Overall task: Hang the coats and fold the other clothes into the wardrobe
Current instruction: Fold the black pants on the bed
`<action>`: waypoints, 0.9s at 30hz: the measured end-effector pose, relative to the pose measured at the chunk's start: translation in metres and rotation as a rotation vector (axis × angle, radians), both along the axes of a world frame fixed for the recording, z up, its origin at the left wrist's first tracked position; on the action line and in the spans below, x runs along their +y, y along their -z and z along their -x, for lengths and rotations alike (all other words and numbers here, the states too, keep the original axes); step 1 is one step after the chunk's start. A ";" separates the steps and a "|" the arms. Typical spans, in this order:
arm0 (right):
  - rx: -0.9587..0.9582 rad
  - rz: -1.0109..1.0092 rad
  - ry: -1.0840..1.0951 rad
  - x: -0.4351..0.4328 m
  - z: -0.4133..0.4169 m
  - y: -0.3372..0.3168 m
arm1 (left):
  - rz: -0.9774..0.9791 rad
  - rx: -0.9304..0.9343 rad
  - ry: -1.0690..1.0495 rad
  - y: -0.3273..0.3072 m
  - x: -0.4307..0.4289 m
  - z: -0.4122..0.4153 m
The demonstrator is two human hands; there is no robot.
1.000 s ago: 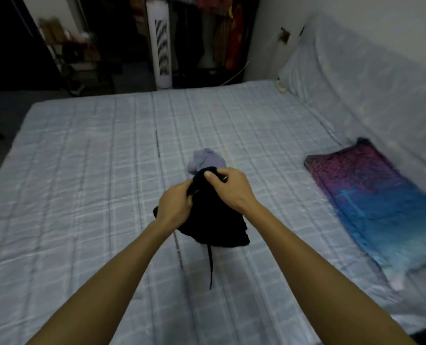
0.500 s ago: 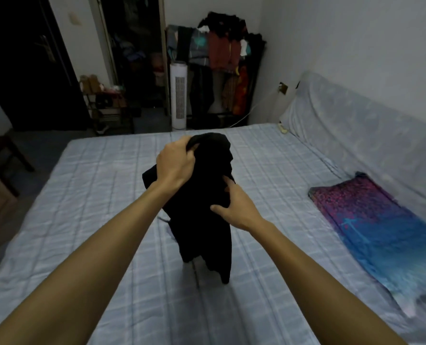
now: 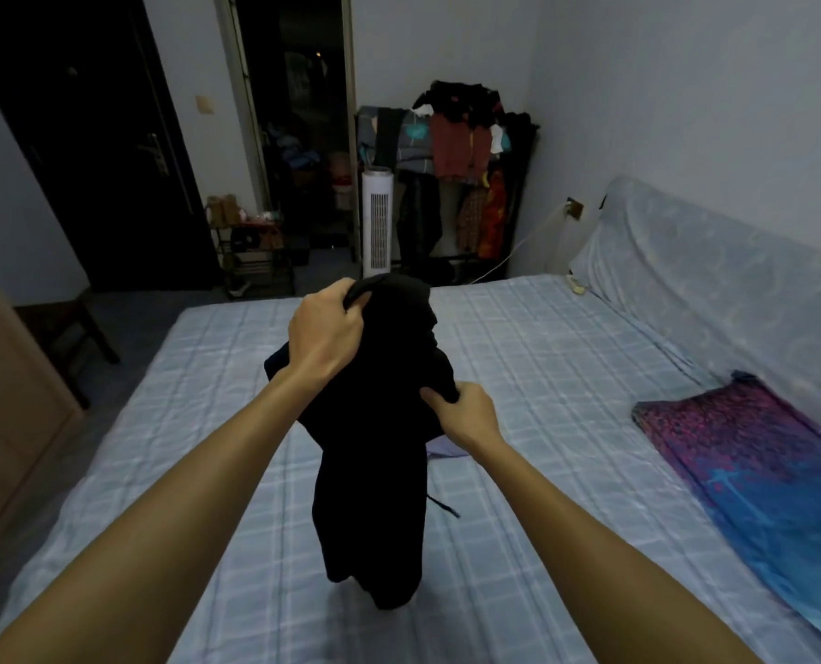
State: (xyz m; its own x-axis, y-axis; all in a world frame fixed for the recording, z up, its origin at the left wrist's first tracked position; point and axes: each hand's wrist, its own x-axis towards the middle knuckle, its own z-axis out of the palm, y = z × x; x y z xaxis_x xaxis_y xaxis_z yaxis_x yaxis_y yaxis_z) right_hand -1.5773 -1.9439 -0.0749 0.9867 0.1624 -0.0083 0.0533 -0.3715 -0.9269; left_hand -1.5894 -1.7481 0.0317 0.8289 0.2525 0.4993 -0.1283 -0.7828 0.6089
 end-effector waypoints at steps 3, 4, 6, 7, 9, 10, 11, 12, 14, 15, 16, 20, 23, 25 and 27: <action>-0.085 -0.068 0.133 0.008 -0.001 -0.021 | 0.032 0.072 -0.079 0.011 0.017 -0.004; -0.078 -0.123 0.148 0.011 -0.005 -0.030 | 0.035 0.098 -0.100 0.016 0.021 -0.006; -0.087 -0.185 0.136 0.016 -0.012 -0.055 | 0.021 0.141 -0.123 0.022 0.026 -0.009; -0.141 -0.160 0.132 0.020 -0.016 -0.069 | 0.015 0.153 -0.117 0.022 0.025 -0.011; -0.329 0.030 0.098 0.027 -0.025 -0.097 | 0.018 0.161 0.017 0.016 0.022 -0.011; -0.430 0.184 0.049 0.031 -0.026 -0.111 | -0.010 0.173 0.145 0.010 0.020 -0.009; -0.509 0.341 -0.020 0.035 -0.025 -0.122 | -0.048 0.189 0.279 0.004 0.019 -0.007; -0.552 0.467 -0.093 0.039 -0.025 -0.132 | -0.070 0.215 0.381 -0.003 0.018 -0.005; -0.562 0.556 -0.210 0.043 -0.024 -0.143 | -0.059 0.303 0.513 -0.015 0.018 -0.002; -0.549 0.532 -0.253 0.044 -0.023 -0.147 | -0.034 0.360 0.558 -0.020 0.018 -0.001; -0.533 0.493 -0.289 0.046 -0.023 -0.151 | -0.003 0.410 0.597 -0.023 0.017 0.000; -0.562 0.434 -0.258 0.052 -0.025 -0.162 | 0.100 0.308 0.583 -0.028 0.009 -0.002; -0.400 0.193 -0.228 0.043 -0.029 -0.154 | 0.027 0.079 0.433 -0.030 0.006 -0.002; -0.263 0.057 -0.390 0.034 -0.029 -0.140 | -0.041 -0.013 0.380 -0.030 0.008 -0.005; -0.157 0.050 -0.522 0.029 -0.028 -0.121 | -0.151 -0.032 0.380 -0.029 0.009 -0.006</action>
